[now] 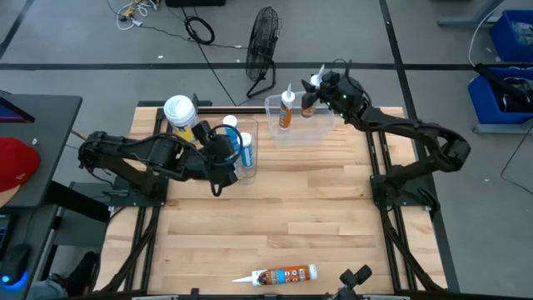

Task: Pick & place silicon tubes, Sealant and Lysol wipes
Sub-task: Put the top orange sealant into the white bin, then put the orange sealant into the white bin

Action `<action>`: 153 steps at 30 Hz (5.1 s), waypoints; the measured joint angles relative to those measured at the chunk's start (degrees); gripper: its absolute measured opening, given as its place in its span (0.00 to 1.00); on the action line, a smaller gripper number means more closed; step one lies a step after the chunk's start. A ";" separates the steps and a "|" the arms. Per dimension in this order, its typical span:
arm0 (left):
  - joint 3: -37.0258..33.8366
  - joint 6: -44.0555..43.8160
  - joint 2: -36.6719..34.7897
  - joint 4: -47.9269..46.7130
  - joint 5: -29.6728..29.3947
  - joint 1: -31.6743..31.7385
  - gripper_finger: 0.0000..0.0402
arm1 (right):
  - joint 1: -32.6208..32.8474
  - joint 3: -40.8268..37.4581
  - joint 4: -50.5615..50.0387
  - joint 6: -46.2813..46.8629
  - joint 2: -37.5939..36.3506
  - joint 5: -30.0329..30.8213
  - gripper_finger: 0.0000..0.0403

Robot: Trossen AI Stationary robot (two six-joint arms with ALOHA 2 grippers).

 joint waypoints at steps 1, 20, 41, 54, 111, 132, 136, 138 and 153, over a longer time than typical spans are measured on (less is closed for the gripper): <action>0.02 0.17 -0.04 -0.04 -0.33 0.00 0.70 | -0.28 -0.81 1.24 0.43 0.29 0.07 0.52; 0.00 0.62 0.13 0.12 -0.73 0.00 0.70 | -1.10 -3.15 7.60 -0.77 10.46 1.60 0.52; 0.00 0.61 0.13 0.16 -0.71 0.00 0.70 | -1.29 -9.89 19.17 0.77 13.27 3.43 0.52; 0.00 0.59 0.13 0.38 -0.71 0.00 0.70 | -1.10 -10.80 20.78 -1.59 13.24 2.95 0.52; 0.00 -0.05 0.18 0.35 1.47 0.00 0.70 | 8.52 7.45 -11.71 -16.99 -10.20 -5.79 0.77; -4.87 -11.01 0.37 2.20 7.63 -10.41 0.70 | 42.80 6.77 -44.17 -7.46 -18.28 -17.20 0.03; -10.04 -16.39 0.35 5.46 7.13 -13.75 0.70 | 49.76 5.09 -42.85 -2.09 -16.32 -16.39 0.05; -12.84 -18.67 0.35 9.11 7.10 -15.23 0.70 | 52.93 4.46 -41.51 0.23 -14.30 -13.91 0.09; -27.49 -31.51 0.35 25.28 3.59 -24.96 0.70 | 68.83 6.63 -29.84 6.67 9.86 -0.83 0.58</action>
